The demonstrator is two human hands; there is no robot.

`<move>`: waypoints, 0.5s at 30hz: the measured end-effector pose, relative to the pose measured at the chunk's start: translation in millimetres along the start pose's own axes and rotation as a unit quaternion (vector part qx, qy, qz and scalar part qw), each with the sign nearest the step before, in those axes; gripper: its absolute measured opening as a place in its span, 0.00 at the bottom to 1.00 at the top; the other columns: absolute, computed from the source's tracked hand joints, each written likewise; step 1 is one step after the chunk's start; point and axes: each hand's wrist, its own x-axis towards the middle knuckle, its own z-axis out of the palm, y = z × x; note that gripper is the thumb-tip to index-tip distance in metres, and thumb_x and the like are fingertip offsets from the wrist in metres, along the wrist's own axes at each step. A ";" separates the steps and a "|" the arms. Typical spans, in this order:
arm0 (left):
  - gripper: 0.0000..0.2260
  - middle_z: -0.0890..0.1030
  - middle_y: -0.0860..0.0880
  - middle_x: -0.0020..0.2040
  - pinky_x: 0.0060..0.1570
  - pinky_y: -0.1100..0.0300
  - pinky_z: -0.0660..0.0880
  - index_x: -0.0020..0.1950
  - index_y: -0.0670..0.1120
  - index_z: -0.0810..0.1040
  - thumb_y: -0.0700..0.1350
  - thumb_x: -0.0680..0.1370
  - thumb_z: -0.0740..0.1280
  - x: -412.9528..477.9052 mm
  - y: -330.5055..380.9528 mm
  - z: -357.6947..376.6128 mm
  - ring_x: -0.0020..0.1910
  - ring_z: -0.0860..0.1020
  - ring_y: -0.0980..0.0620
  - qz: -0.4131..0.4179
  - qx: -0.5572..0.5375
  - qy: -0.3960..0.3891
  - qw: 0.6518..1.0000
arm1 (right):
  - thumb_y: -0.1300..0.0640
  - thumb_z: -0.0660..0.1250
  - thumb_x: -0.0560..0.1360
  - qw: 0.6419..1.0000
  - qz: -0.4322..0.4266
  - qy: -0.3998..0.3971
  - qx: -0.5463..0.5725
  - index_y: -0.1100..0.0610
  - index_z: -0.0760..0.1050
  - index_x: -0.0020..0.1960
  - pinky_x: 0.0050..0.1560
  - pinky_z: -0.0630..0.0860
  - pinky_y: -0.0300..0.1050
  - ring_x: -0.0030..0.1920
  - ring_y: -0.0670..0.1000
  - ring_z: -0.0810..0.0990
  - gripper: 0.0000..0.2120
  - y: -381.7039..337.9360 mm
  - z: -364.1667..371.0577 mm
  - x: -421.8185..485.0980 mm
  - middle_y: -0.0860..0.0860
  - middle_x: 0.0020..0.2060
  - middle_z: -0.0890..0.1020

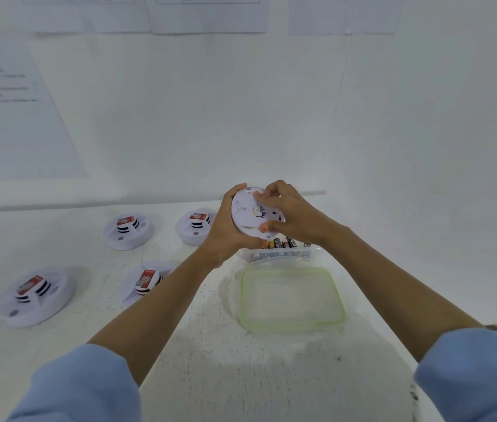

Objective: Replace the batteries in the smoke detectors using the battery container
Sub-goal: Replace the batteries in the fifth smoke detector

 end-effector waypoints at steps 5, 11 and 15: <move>0.48 0.71 0.51 0.64 0.51 0.63 0.76 0.71 0.47 0.59 0.41 0.54 0.78 1.0 1.7 -0.5 0.59 0.75 0.58 0.000 0.025 -0.004 1.000 | 0.56 0.70 0.72 0.999 0.012 -0.003 0.029 0.58 0.65 0.70 0.58 0.60 0.33 0.60 0.50 0.63 0.29 0.9 0.4 -1.3 0.55 0.60 0.66; 0.40 0.71 0.60 0.57 0.55 0.70 0.71 0.65 0.57 0.62 0.53 0.55 0.74 8.9 30.8 -0.5 0.57 0.72 0.65 0.053 0.167 0.005 0.984 | 0.48 0.64 0.75 0.986 0.078 0.046 0.138 0.49 0.63 0.71 0.60 0.61 0.40 0.65 0.51 0.61 0.27 -10.0 3.6 -0.6 0.51 0.60 0.64; 0.48 0.69 0.49 0.65 0.58 0.63 0.66 0.74 0.45 0.58 0.61 0.58 0.68 7.9 38.1 -9.8 0.62 0.67 0.55 0.089 0.376 -0.001 0.922 | 0.50 0.62 0.76 0.963 0.090 0.039 0.253 0.52 0.57 0.74 0.58 0.68 0.37 0.63 0.49 0.69 0.28 -22.7 12.7 3.9 0.52 0.64 0.66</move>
